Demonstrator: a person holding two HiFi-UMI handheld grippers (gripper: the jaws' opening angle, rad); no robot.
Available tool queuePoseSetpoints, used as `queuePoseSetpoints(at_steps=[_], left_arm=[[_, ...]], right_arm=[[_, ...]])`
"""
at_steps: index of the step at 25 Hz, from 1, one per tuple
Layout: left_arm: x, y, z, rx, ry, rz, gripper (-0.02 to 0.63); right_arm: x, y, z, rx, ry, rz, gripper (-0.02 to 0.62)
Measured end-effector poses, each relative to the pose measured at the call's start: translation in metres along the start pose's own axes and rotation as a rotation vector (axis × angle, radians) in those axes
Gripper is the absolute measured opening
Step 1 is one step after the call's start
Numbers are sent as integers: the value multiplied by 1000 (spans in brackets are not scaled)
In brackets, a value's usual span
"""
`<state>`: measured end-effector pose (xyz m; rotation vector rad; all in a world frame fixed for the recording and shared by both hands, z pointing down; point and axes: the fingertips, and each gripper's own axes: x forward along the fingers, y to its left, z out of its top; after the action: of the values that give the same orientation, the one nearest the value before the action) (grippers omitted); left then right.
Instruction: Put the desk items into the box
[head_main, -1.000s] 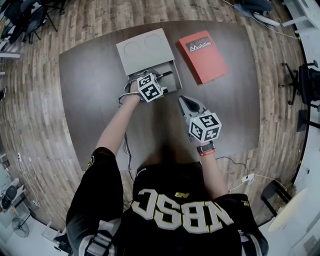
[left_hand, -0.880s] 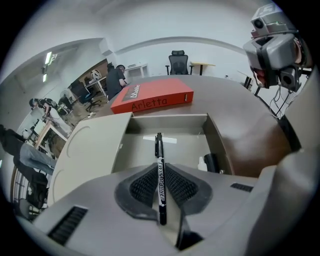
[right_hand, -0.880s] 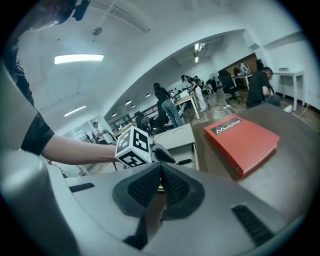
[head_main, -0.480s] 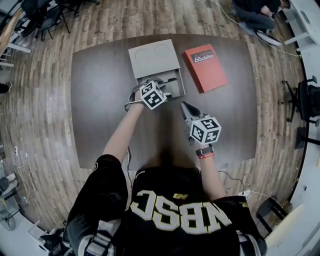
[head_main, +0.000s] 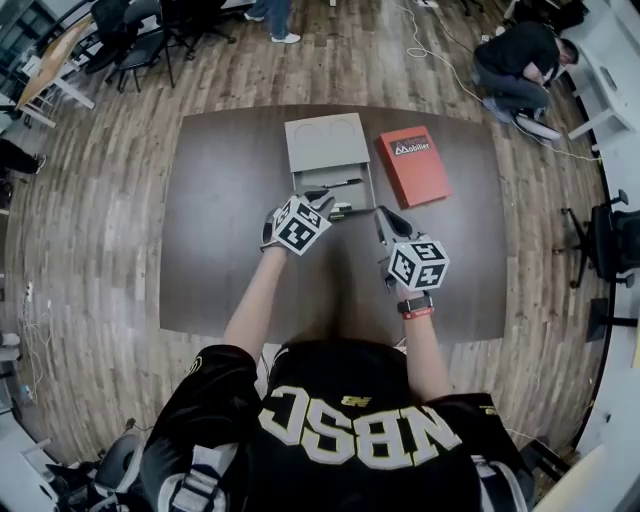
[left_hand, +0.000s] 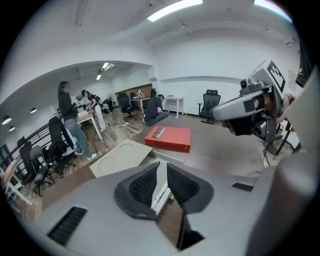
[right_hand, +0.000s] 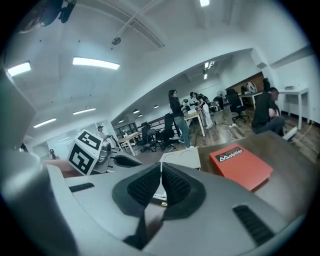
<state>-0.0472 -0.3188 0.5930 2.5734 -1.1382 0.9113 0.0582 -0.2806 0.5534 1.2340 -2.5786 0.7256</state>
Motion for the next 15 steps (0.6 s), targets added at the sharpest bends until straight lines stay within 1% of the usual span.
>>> queuePoseSetpoints(at_steps=[6, 12, 15], left_arm=[[-52, -17, 17, -122, -112, 81, 63], [-97, -23, 30, -203, -222, 195, 43], [-117, -24, 34, -228, -272, 242, 35]], right_arm=[[-18, 21, 11, -43, -38, 30, 14], [-32, 28, 21, -81, -79, 26, 9], [-39, 28, 24, -89, -101, 14, 9]])
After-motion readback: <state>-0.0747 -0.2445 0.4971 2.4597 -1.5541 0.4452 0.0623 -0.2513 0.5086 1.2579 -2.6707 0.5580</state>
